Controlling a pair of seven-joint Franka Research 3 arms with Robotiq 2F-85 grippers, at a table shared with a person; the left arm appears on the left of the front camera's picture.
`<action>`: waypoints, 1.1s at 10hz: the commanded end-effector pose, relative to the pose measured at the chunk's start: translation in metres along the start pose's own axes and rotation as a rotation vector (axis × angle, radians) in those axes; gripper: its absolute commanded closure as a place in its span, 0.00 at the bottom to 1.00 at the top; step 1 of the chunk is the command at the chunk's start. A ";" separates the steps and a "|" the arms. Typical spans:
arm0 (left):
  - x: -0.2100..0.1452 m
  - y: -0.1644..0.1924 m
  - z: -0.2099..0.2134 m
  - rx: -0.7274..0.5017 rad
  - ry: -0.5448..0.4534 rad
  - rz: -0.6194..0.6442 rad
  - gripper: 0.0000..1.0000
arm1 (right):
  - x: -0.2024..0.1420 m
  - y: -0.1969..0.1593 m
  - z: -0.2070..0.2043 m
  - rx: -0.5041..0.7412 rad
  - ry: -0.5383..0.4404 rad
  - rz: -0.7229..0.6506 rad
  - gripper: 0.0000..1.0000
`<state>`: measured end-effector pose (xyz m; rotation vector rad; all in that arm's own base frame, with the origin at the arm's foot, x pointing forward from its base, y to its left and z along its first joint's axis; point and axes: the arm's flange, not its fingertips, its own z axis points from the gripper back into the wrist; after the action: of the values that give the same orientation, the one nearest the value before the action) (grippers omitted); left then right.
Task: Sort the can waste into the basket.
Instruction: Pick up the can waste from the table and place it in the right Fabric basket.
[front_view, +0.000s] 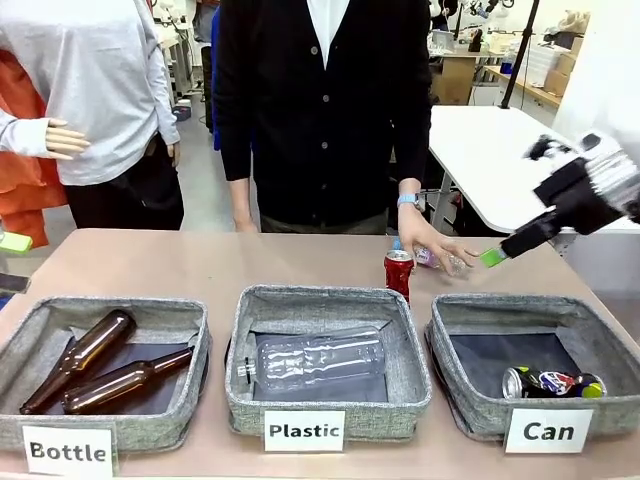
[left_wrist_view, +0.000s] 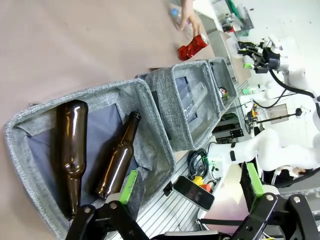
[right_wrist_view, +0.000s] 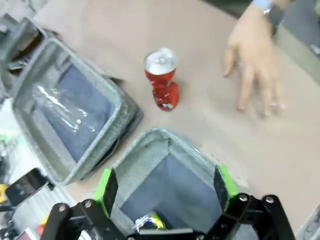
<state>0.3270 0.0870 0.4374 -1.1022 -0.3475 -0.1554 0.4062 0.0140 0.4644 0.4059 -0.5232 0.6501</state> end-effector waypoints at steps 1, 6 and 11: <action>-0.001 -0.003 0.003 -0.003 0.011 0.007 0.00 | -0.060 0.010 0.073 0.060 -0.083 0.044 0.00; -0.001 -0.003 0.003 -0.003 0.011 0.007 0.00 | -0.144 -0.001 0.103 0.125 -0.220 -0.035 0.00; -0.001 -0.003 0.003 -0.003 0.011 0.007 0.00 | -0.069 -0.009 0.046 0.028 -0.128 0.056 0.00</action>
<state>0.3270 0.0868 0.4370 -1.1027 -0.3458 -0.1553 0.3318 -0.0760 0.4761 0.5494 -0.6222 0.6680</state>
